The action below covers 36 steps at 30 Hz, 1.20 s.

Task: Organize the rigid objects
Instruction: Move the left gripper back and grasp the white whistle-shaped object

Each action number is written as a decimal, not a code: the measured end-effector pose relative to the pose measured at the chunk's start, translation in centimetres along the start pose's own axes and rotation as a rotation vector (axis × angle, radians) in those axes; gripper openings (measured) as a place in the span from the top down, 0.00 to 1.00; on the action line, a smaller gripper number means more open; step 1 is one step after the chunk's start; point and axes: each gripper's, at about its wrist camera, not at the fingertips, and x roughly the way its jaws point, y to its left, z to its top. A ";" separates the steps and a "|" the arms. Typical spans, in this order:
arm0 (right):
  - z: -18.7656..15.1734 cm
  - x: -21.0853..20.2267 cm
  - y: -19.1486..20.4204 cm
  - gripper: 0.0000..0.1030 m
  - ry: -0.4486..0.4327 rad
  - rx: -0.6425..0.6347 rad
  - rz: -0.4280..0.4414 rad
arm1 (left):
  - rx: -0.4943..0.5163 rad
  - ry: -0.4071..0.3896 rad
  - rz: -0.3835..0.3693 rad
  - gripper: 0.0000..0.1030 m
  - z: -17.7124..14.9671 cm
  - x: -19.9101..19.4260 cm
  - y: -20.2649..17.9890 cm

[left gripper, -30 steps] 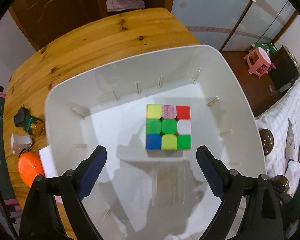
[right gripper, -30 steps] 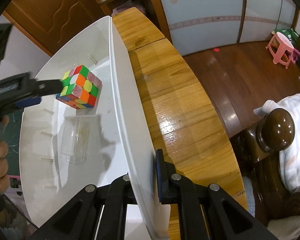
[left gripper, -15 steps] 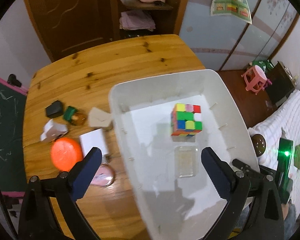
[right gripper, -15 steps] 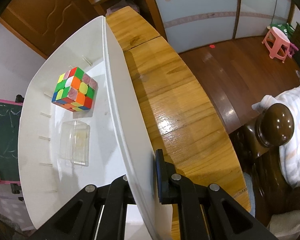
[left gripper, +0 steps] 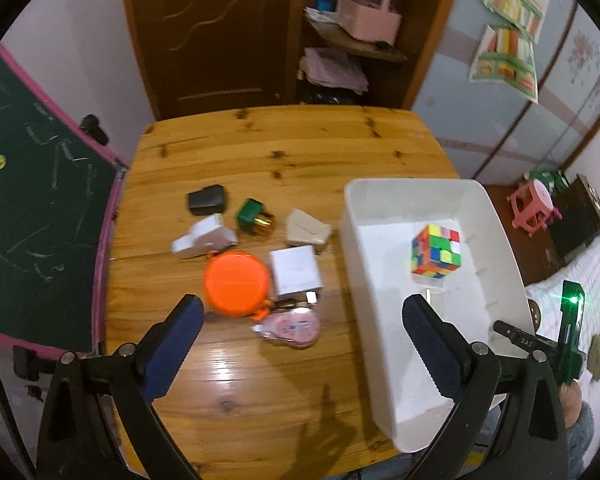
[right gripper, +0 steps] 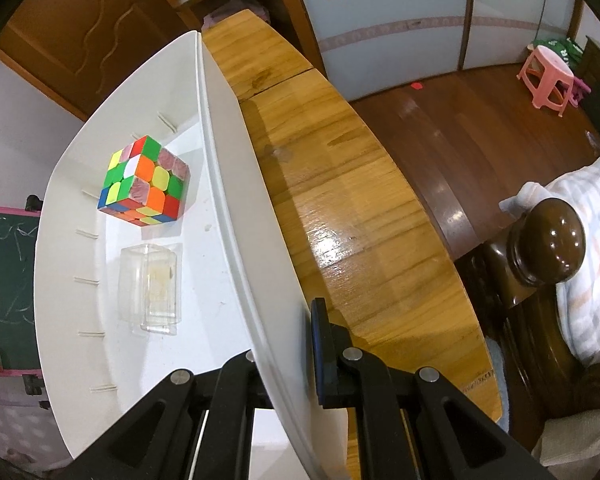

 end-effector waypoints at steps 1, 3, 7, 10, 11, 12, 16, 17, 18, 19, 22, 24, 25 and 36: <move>0.0 0.0 0.0 0.93 0.000 0.000 -0.004 | -0.009 -0.009 0.007 0.03 0.0 -0.4 0.7; 0.0 0.1 0.1 0.93 0.000 -0.002 -0.010 | -0.027 -0.022 0.018 0.03 -0.1 -1.0 1.8; 0.0 0.1 0.2 0.93 0.000 -0.005 -0.016 | -0.057 -0.044 0.046 0.03 -0.1 -1.8 3.9; -0.1 0.2 0.2 0.93 0.001 -0.009 -0.019 | -0.080 -0.057 0.074 0.03 -0.1 -2.1 5.3; -0.1 0.3 0.2 0.93 0.004 -0.010 -0.022 | -0.085 -0.059 0.081 0.03 0.0 -2.1 5.7; -0.1 0.4 0.2 0.93 0.008 -0.010 -0.024 | -0.093 -0.060 0.090 0.03 0.0 -2.1 6.3; -0.3 0.9 0.1 0.93 0.024 -0.013 -0.036 | -0.133 -0.058 0.126 0.03 0.1 -1.3 8.5; -0.3 0.9 0.0 0.93 0.027 -0.013 -0.036 | -0.140 -0.056 0.130 0.03 0.1 -1.0 8.9; -0.3 0.9 0.0 0.93 0.029 -0.016 -0.037 | -0.150 -0.052 0.134 0.03 0.1 -0.7 9.5; -0.3 0.9 0.0 0.93 0.030 -0.018 -0.037 | -0.165 -0.044 0.139 0.03 0.0 -0.1 10.2; -0.3 0.7 0.2 0.93 0.029 -0.027 -0.043 | -0.198 -0.017 0.147 0.03 0.0 1.4 11.8; -0.3 0.6 0.5 0.93 0.022 -0.036 -0.051 | -0.213 -0.003 0.148 0.03 0.1 2.6 12.6; -0.3 0.5 0.6 0.93 0.018 -0.043 -0.056 | -0.216 0.002 0.147 0.03 0.1 3.0 12.7; -0.2 0.3 1.1 0.94 0.023 -0.055 -0.055 | 0.099 0.065 0.156 0.03 1.9 10.4 10.6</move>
